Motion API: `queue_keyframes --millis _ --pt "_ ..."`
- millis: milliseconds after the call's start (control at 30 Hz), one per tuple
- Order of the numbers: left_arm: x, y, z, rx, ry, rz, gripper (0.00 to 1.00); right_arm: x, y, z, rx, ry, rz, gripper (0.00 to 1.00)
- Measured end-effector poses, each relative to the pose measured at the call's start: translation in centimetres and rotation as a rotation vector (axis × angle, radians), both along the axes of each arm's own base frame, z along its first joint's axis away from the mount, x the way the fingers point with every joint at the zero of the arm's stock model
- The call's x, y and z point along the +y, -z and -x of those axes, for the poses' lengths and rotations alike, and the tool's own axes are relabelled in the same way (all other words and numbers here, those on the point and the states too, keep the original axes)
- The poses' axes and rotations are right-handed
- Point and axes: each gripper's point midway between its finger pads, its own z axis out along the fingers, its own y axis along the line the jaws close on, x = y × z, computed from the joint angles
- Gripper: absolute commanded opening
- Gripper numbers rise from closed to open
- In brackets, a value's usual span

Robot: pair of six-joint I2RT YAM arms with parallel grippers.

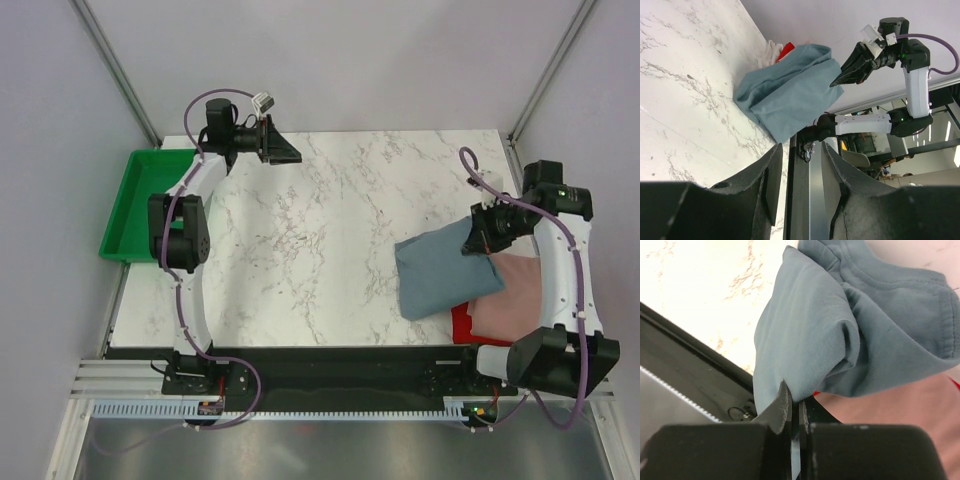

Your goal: Fold and stack the t-shirts

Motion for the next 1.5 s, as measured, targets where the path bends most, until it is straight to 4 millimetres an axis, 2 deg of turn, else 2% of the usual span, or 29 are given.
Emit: queue_keyframes --millis 100,200,367,633,1067,1200,1300,1500 --pt "0.0 -0.3 0.3 -0.001 0.0 0.0 0.44 -0.9 -1.5 0.5 -0.083 0.01 0.053 0.0" --pt "0.0 -0.4 0.3 -0.004 0.0 0.001 0.44 -1.6 -3.1 1.8 -0.158 0.033 0.114 0.0" --pt "-0.4 -0.5 0.5 -0.008 0.008 0.002 0.44 -2.5 -4.4 3.7 -0.216 0.078 0.187 0.0" --pt "-2.1 -0.6 1.3 -0.007 0.046 0.003 0.44 -4.1 -5.3 3.4 -0.221 0.133 0.261 0.0" --pt "-2.8 -1.1 1.5 -0.017 0.061 0.01 0.44 -6.2 -5.7 4.5 -0.21 0.273 0.33 0.0" --pt "-3.1 -1.0 1.4 -0.017 0.065 0.012 0.44 -6.5 -4.6 5.6 -0.184 0.32 0.32 0.0" --pt "-3.3 -1.0 1.5 -0.013 0.07 0.012 0.44 -7.8 -3.4 6.2 -0.141 0.388 0.313 0.0" --pt "-3.9 -1.1 1.8 -0.019 0.082 0.014 0.44 -12.7 -1.4 8.1 -0.065 0.543 0.324 0.0"
